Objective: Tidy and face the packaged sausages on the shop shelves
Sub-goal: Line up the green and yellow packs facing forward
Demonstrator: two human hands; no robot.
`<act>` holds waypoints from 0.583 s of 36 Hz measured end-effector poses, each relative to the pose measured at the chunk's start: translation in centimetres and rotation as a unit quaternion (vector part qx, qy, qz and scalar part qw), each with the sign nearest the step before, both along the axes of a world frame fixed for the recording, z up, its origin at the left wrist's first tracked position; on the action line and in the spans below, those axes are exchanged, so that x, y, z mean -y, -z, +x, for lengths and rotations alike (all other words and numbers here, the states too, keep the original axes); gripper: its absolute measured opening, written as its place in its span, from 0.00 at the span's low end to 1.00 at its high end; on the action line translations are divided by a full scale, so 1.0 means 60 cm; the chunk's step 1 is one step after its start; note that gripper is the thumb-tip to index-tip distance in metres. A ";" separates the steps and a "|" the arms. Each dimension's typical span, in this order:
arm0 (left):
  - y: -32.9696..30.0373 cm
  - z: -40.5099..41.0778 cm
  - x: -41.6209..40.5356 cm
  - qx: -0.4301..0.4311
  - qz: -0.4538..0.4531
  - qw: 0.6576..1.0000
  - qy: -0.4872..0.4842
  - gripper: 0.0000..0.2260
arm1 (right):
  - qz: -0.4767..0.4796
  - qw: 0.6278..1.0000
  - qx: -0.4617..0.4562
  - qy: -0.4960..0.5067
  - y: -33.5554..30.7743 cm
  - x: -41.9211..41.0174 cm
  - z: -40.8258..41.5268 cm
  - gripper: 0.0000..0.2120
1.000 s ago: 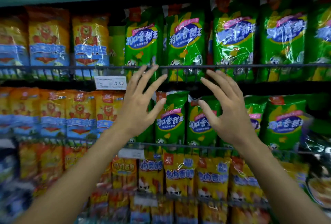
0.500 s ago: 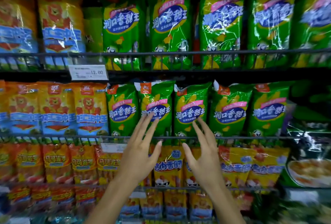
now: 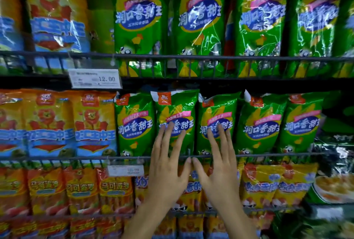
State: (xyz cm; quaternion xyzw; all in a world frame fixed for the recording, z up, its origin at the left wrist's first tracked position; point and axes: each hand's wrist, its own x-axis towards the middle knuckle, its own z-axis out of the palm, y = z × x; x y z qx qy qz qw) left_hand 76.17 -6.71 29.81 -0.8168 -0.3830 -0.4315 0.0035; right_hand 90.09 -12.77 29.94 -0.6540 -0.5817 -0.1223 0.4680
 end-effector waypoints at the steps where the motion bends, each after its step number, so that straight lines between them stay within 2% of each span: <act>1: -0.005 -0.006 -0.004 0.007 0.003 1.000 0.006 0.30 | 0.005 1.000 -0.006 -0.004 -0.001 -0.001 -0.001 0.37; 5: -0.027 -0.032 -0.018 0.006 0.002 1.000 0.019 0.27 | 0.025 0.999 -0.043 -0.020 -0.001 -0.001 0.002 0.34; 11: -0.041 -0.023 -0.011 -0.026 0.004 1.000 -0.003 0.32 | 0.034 0.997 -0.064 -0.030 -0.007 -0.005 0.014 0.30; 21: -0.063 -0.002 -0.009 0.020 -0.012 0.999 -0.035 0.25 | 0.010 0.995 -0.069 -0.075 -0.020 0.006 0.032 0.33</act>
